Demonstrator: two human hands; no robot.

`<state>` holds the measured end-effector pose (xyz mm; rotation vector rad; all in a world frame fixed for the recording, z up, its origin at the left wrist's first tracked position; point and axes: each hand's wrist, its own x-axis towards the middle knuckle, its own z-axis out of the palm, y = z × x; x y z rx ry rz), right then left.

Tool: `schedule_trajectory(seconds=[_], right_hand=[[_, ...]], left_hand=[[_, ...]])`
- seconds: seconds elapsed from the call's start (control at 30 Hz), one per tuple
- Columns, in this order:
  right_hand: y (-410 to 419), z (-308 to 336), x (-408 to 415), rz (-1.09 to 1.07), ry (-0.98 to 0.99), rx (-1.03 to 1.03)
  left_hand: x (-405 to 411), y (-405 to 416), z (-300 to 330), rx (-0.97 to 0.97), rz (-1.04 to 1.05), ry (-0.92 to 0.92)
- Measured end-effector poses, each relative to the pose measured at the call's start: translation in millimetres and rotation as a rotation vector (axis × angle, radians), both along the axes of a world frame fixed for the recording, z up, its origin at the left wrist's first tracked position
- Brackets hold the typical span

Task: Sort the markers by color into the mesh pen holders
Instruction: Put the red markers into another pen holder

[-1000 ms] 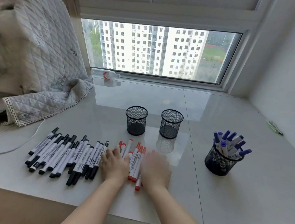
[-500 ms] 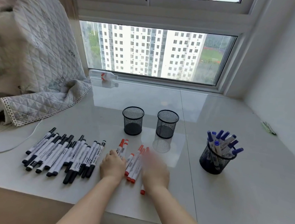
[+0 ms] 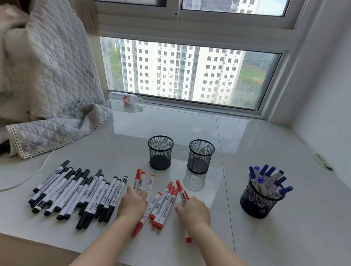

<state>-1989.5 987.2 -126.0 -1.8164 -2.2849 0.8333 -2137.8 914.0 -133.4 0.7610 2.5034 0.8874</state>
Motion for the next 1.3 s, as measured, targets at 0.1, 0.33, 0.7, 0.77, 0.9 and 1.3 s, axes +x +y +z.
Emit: schedule_trajectory(seconds=[0.1,0.33,0.7,0.77,0.9,1.3], right_hand=[[11.5,7.2,7.2,-0.124,0.249,-0.104],[72.7,55.9,4.2,-0.307,0.812,-0.026],[173.5,88.7,-40.8,-0.427,1.039,0.310],[185.3,73.2,-42.4,-0.337,0.912,0.260],[190.3,49.5,-38.5,-0.279,0.809,0.180],[114.3,40.2,3.8,-0.227,0.688,0.263]], left_hand=[[-6.2,3.8,5.7,0.032,-0.013,-0.072],[-0.6,34.5,43.1,0.299,-0.092,0.007],[13.2,113.4,70.0,0.660,-0.285,-0.351],[9.8,119.9,71.0,0.697,-0.277,-0.395],[8.5,131.0,73.0,0.709,-0.246,-0.373],[46.2,130.4,84.9,0.867,-0.184,-0.639]])
